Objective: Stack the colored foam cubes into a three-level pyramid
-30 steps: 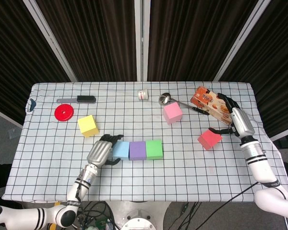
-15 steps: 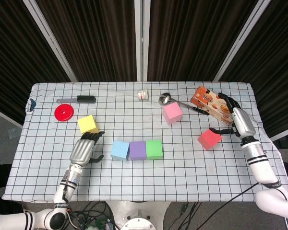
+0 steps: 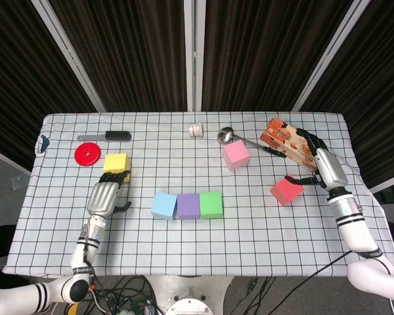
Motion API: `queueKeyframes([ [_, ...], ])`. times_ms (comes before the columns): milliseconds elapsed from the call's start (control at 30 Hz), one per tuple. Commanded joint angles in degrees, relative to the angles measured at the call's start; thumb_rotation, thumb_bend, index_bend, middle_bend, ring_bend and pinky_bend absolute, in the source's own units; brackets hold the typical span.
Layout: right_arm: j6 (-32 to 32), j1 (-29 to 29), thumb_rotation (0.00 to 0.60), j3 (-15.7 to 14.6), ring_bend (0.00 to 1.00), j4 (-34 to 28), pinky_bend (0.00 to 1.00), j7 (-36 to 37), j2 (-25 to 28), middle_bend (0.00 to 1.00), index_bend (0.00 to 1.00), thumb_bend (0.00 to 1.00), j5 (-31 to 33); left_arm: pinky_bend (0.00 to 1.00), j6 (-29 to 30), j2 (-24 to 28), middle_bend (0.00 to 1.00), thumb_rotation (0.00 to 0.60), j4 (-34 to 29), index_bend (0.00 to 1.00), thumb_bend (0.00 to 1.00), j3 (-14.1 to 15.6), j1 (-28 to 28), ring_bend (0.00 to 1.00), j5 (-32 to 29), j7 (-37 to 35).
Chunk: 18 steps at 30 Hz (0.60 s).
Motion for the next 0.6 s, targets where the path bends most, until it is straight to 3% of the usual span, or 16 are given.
queueKeyframes([
  [33, -0.2, 0.0, 0.6, 0.0, 0.0, 0.2, 0.0, 0.0, -0.1, 0.08, 0.0, 0.03, 0.3, 0.14, -0.5, -0.3, 0.2, 0.6, -0.1, 0.13, 0.21, 0.0, -0.1, 0.18, 0.7, -0.9],
  [300, -0.5, 0.1, 0.6, -0.1, 0.0, 0.7, 0.0, 0.4, -0.5, 0.08, 0.0, 0.03, 0.0, 0.14, -0.6, 0.5, 0.2, 0.6, -4.6, 0.13, 0.2, 1.9, 0.4, 0.18, 2.5, 0.1],
  [600, -0.5, -0.4, 0.6, -0.3, 0.0, 1.3, 0.0, 1.7, -0.5, 0.08, 0.0, 0.03, -0.5, 0.14, 0.5, -0.9, 0.2, 0.6, -6.7, 0.12, 0.18, 1.3, -0.2, 0.18, 4.0, 0.9],
])
